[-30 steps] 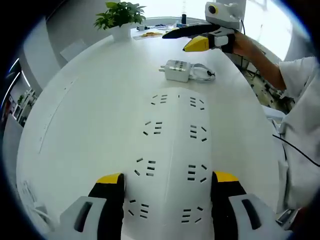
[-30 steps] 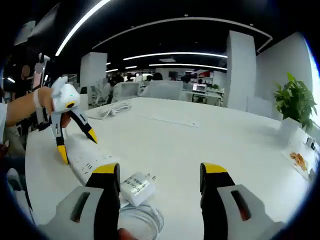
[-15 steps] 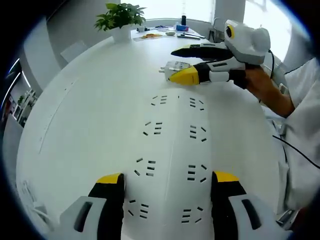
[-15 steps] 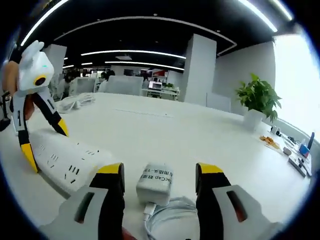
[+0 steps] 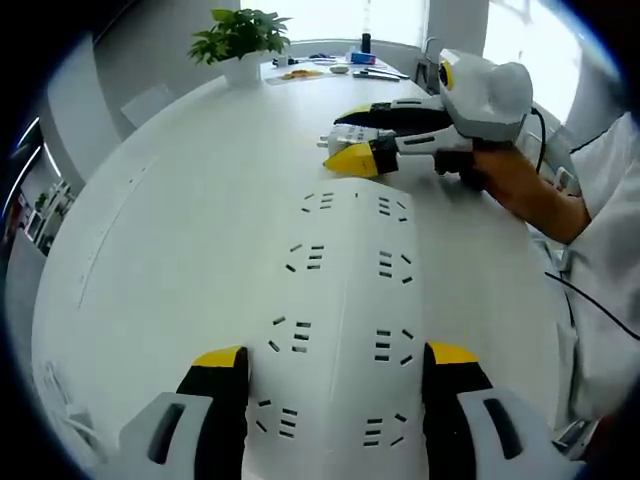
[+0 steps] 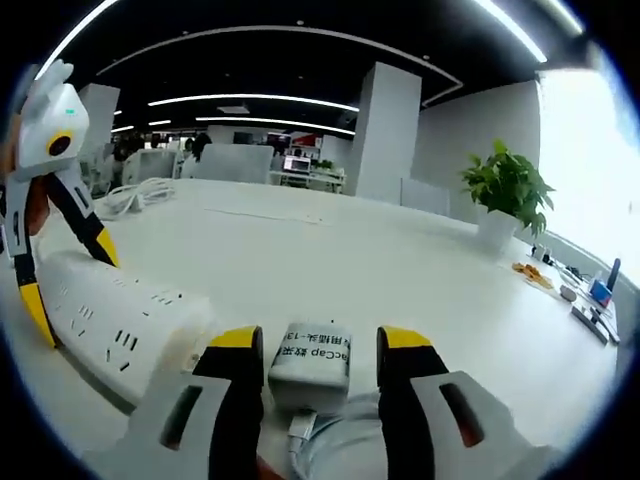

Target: Straighten the power strip on the desk, plug the charger into it

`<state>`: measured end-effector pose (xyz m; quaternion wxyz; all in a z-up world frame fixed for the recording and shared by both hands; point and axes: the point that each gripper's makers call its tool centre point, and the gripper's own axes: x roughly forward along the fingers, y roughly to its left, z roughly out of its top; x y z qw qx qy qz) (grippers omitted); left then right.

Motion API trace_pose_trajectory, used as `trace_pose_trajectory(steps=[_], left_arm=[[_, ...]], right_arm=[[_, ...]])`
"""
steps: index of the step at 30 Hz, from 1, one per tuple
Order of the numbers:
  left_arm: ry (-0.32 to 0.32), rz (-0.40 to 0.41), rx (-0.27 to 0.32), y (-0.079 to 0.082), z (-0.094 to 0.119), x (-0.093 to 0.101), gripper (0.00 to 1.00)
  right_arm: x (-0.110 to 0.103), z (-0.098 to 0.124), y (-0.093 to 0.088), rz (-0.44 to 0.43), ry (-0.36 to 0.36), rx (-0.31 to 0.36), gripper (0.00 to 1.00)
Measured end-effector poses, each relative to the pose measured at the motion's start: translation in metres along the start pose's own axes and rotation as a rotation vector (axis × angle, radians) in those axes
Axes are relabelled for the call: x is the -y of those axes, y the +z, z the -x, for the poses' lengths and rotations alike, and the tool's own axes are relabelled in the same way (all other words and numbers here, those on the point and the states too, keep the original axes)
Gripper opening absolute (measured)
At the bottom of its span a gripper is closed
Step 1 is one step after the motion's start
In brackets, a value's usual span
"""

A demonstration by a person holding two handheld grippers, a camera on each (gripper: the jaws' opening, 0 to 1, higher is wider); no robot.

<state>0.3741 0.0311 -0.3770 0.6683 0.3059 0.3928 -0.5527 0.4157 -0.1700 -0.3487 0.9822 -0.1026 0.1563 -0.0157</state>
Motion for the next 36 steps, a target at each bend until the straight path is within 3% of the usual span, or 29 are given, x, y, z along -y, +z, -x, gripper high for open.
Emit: trace_pose_trajectory(steps=[10,19,36], left_arm=[[0.001,0.001,0.006,-0.001,0.0,0.0,0.71],[0.001,0.001,0.012,-0.001,0.0,0.0,0.71],[-0.002,-0.001,0.023,0.0,0.0,-0.001,0.71]], right_arm=[[-0.006,0.0,0.0,0.003,0.043,0.006,0.31],[-0.009,0.002,0.001,0.065,0.071,0.011,0.3],[-0.029,0.008,0.005,0.292,0.316,0.085,0.29]])
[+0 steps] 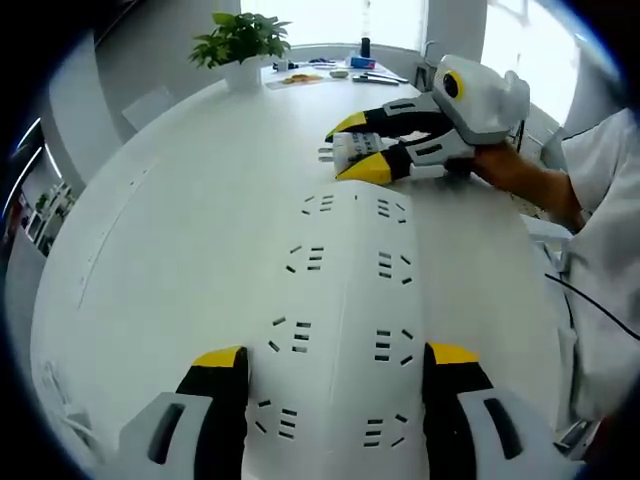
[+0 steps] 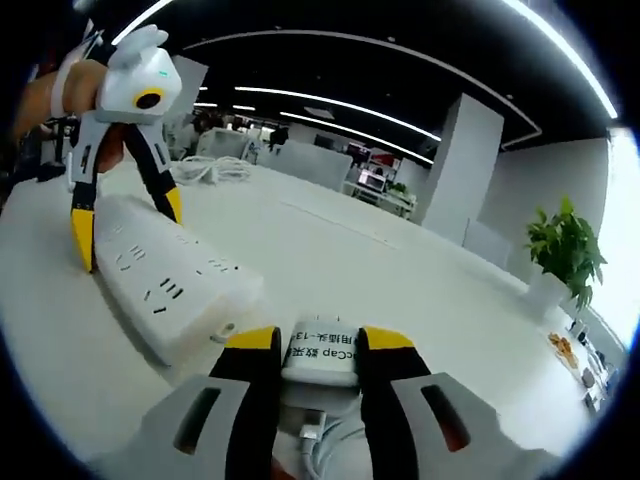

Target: Straighten the power strip on the desk, plug the charger into it

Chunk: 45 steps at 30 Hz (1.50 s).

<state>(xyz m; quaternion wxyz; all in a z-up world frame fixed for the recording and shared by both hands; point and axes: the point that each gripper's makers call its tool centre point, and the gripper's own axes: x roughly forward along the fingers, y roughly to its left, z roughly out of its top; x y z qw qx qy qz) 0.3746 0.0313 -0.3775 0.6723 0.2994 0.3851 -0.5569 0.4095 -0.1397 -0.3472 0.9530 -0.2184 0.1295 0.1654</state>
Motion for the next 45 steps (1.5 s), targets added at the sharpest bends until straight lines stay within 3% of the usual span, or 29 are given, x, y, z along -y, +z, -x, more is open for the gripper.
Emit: trace_pose_trajectory(steps=[1,4,7,9,13,19,30,45], left_arm=[[0.0,0.0,0.001,0.0,0.0,0.0,0.71],[-0.002,-0.001,0.005,0.0,0.0,0.0,0.71],[-0.002,-0.002,0.005,0.0,0.0,0.0,0.71],[-0.002,-0.002,0.005,0.0,0.0,0.0,0.71],[-0.002,-0.002,0.003,0.001,0.0,0.0,0.71],[-0.002,-0.003,-0.018,0.002,0.0,0.0,0.71],[-0.004,-0.026,-0.131,0.005,-0.001,0.002,0.69],[-0.04,-0.13,-0.242,0.005,-0.003,0.004,0.68]], right_arm=[[-0.003,0.0,0.001,-0.002,0.041,0.011,0.29],[-0.007,0.0,0.002,-0.117,0.194,0.055,0.29],[-0.009,0.0,0.001,-0.134,0.29,0.061,0.29],[-0.008,0.0,0.0,-0.152,0.325,0.061,0.29],[-0.015,0.002,0.001,-0.09,0.385,0.075,0.29],[-0.016,0.004,0.002,-0.106,0.391,0.091,0.29],[-0.018,0.006,0.002,-0.122,0.389,0.134,0.29],[-0.022,0.01,0.002,-0.107,0.397,0.157,0.29]])
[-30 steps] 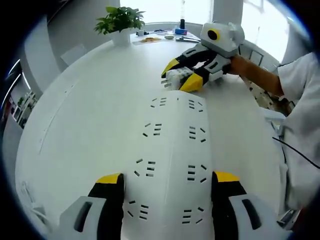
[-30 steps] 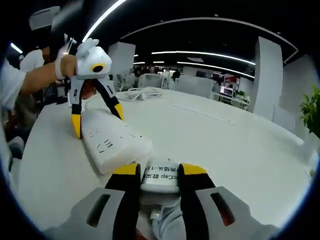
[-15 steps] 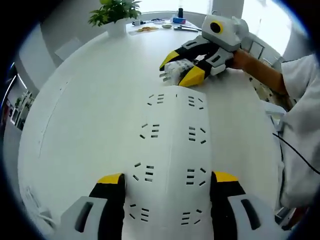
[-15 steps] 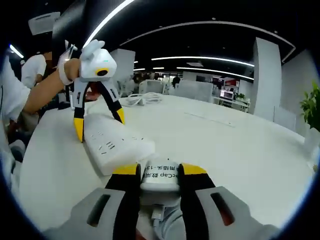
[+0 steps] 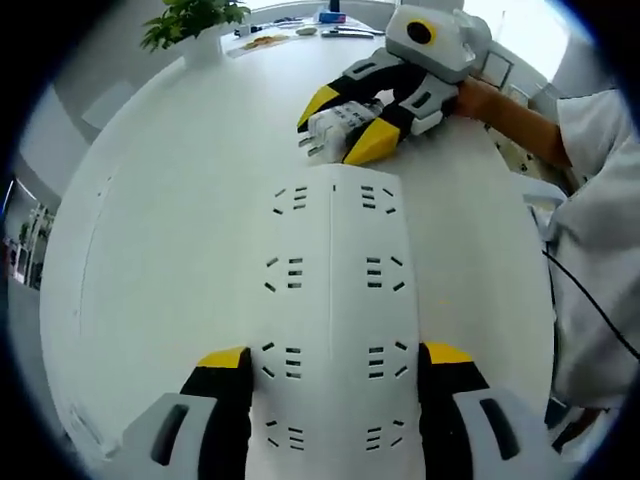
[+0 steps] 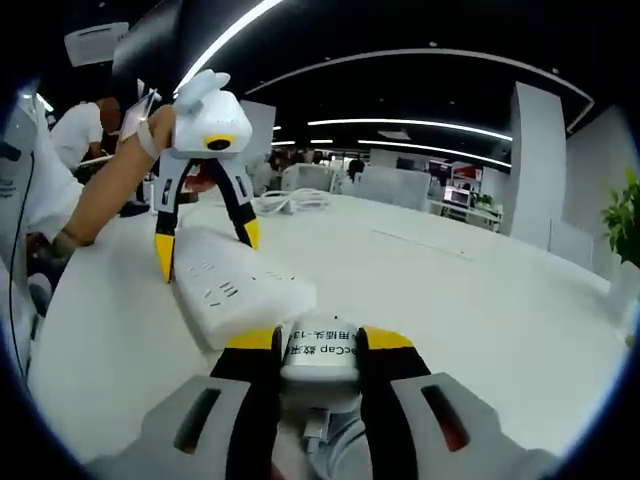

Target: Straighten the power strip on the desk, plug the charger into it

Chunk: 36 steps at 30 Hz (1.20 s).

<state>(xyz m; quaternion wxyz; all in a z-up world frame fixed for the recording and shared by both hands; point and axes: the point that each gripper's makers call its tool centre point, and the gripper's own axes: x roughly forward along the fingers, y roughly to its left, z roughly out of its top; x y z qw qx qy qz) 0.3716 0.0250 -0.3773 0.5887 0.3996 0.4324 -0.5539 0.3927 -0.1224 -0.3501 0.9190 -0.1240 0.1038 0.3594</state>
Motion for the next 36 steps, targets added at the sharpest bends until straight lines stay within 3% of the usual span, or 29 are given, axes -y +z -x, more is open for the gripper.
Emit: trace_pose_trajectory(steps=[19,25,36], left_arm=[[-0.016,-0.027,0.049,-0.002,0.001,0.002,0.68],[-0.02,-0.033,0.058,-0.001,0.0,-0.001,0.68],[-0.018,-0.033,0.06,0.001,-0.002,0.001,0.68]], right_arm=[[-0.002,0.001,-0.003,-0.018,-0.001,-0.035,0.3],[0.001,0.014,-0.012,-0.1,-0.071,-0.078,0.3],[0.004,0.014,-0.016,-0.063,-0.14,-0.073,0.26]])
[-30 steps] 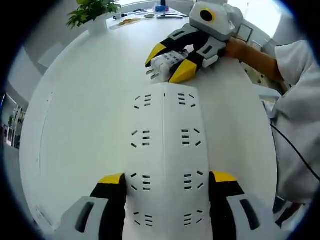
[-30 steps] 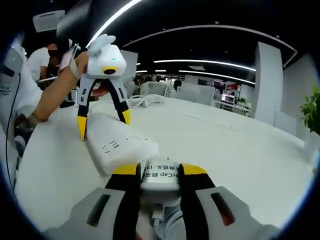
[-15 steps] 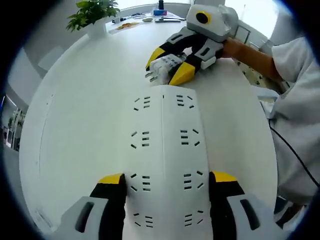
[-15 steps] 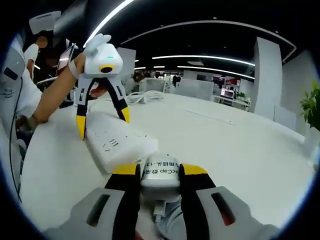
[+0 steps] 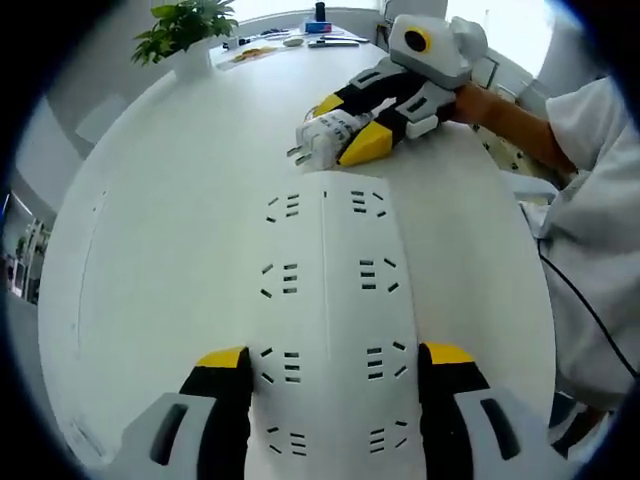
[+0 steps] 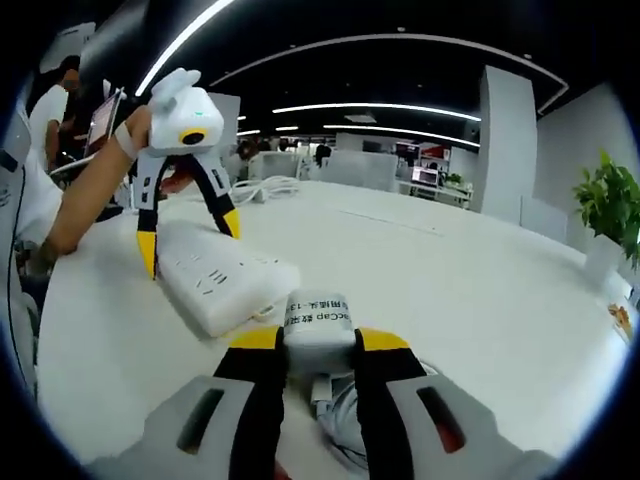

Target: Straighten the power strip on the desk, plug the charger into it

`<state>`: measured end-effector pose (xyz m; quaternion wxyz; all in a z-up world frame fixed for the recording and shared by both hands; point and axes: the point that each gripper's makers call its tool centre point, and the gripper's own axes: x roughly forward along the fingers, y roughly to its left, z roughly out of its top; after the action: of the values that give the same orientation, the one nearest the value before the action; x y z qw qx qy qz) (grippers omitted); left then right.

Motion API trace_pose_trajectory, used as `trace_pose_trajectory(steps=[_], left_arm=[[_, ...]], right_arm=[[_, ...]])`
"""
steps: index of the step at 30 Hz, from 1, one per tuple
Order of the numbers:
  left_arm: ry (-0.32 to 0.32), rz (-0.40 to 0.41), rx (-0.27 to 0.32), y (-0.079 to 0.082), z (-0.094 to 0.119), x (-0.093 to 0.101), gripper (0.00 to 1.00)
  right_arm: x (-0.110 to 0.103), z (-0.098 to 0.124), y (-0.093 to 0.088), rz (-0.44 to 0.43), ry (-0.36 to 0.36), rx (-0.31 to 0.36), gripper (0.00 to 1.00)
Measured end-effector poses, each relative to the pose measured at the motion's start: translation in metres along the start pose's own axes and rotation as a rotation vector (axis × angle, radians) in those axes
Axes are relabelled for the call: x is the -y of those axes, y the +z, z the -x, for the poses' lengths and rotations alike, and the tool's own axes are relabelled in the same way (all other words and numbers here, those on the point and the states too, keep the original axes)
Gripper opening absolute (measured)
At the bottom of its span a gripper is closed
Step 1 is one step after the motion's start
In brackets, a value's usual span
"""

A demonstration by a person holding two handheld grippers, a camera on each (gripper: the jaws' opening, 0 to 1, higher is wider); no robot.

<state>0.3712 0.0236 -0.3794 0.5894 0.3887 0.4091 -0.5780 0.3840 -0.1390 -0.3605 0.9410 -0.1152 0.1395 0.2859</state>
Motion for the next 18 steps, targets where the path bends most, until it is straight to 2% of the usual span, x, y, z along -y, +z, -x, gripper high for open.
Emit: trace_pose_trajectory(steps=[12,16,18], left_arm=[[-0.002,-0.003,0.005,0.0,-0.001,0.001,0.69],[-0.003,-0.006,0.008,0.0,-0.001,0.002,0.69],[-0.004,-0.009,0.009,0.0,-0.001,0.002,0.69]], right_arm=[[0.002,0.001,0.001,-0.045,0.017,0.008,0.25],[-0.003,0.008,0.007,-0.107,0.029,-0.066,0.25],[-0.009,0.016,0.018,-0.133,0.046,-0.102,0.25]])
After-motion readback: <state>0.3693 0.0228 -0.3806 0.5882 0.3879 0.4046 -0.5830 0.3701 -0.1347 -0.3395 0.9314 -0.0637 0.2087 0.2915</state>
